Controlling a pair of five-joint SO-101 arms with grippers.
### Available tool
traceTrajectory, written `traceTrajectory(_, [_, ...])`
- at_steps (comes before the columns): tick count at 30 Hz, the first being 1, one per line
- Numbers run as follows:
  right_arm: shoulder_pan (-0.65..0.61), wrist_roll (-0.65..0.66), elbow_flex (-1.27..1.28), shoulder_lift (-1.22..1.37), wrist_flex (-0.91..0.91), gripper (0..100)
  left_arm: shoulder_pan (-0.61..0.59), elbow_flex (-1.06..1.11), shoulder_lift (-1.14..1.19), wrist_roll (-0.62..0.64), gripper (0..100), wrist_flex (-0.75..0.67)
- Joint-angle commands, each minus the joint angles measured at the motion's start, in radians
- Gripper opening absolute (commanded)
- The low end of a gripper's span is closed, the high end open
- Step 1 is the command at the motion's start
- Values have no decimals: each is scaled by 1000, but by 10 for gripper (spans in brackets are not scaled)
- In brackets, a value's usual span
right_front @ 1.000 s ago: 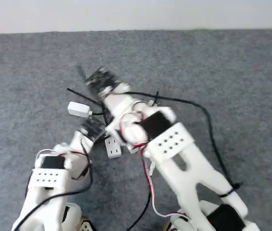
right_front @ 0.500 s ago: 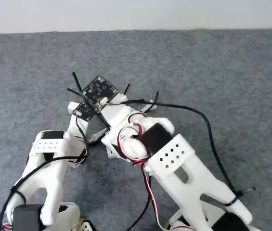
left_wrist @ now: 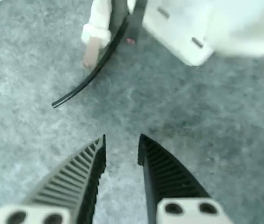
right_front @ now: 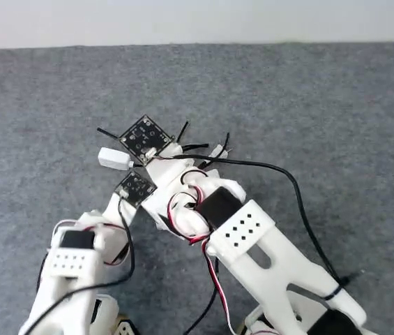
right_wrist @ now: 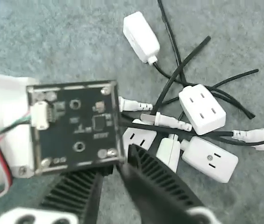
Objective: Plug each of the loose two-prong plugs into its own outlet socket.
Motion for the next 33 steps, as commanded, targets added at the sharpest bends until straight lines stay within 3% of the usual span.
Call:
traceTrajectory(1, [-2, -6, -14, -31, -25, 9, 32, 31, -143, -14, 104, 3])
traceTrajectory(4, [-1, -5, -14, -30, -25, 9, 9, 31, -153, 8, 104, -20])
traceTrajectory(8, [21, -17, 0, 1, -64, 9, -94, 30, -153, 190, 106, -140])
traceTrajectory(12, [70, -133, 21, 113, -176, 9, -155, 27, -160, 381, 108, -224])
traceTrajectory(15, [97, -190, 31, 193, -254, 9, -206, 12, -160, 443, 108, -255])
traceTrajectory(33, [110, -212, 94, 228, -280, 9, -239, 1, -160, 463, 108, -259])
